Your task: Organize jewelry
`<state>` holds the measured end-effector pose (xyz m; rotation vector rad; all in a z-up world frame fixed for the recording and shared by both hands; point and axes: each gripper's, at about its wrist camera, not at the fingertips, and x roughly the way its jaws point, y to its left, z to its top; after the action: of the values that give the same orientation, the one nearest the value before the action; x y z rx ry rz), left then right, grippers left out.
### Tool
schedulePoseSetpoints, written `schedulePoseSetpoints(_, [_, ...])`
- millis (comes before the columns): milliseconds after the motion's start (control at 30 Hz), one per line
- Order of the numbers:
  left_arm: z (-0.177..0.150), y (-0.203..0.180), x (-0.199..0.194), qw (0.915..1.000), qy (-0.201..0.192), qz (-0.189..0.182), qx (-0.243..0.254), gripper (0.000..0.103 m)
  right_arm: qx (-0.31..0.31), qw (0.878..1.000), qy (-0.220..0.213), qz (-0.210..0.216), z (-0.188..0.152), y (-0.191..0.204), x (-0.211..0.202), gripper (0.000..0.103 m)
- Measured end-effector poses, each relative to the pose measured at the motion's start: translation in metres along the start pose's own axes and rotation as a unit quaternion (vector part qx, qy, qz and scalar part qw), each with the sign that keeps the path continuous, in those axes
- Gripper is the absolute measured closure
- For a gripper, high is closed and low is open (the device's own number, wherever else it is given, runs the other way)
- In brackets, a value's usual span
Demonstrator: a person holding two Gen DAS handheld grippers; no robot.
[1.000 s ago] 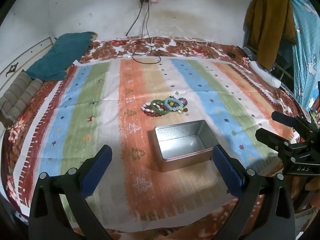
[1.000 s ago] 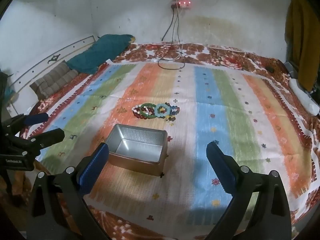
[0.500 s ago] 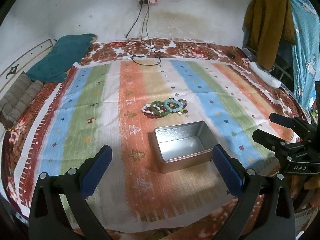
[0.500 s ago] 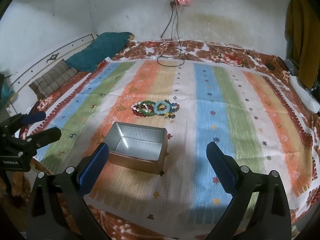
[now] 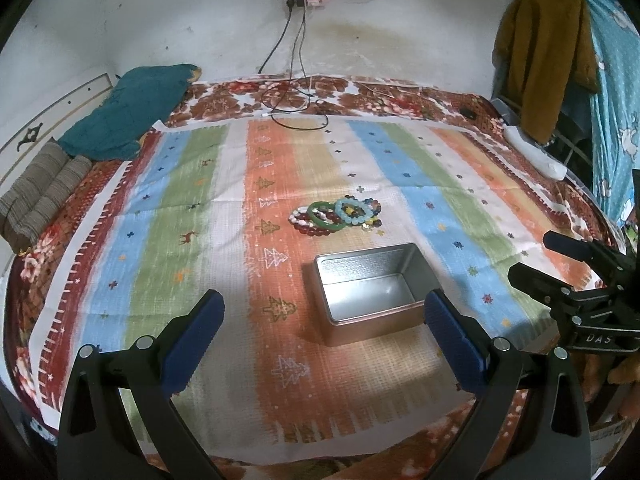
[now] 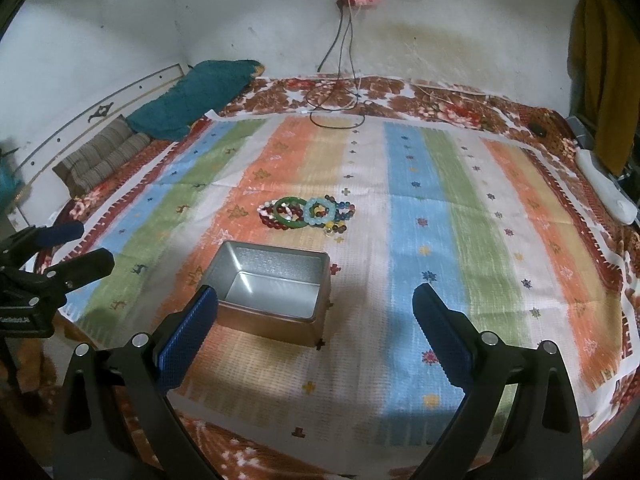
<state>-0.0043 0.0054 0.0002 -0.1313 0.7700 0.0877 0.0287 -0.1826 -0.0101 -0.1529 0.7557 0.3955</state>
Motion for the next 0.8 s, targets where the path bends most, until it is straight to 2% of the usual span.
schedulePoseSetpoints(700, [0.0001, -0.001, 0.0005, 1.0, 0.004, 0.004, 0.004, 0.006, -0.002, 1.0, 0.003, -0.003, -0.0015, 0.0, 0.0019, 0.004])
schedulePoseSetpoints(800, [0.0024, -0.0003, 0.0034, 0.9998, 0.004, 0.018, 0.003, 0.006, -0.003, 1.0, 0.007, -0.003, -0.0034, -0.0016, 0.0043, 0.004])
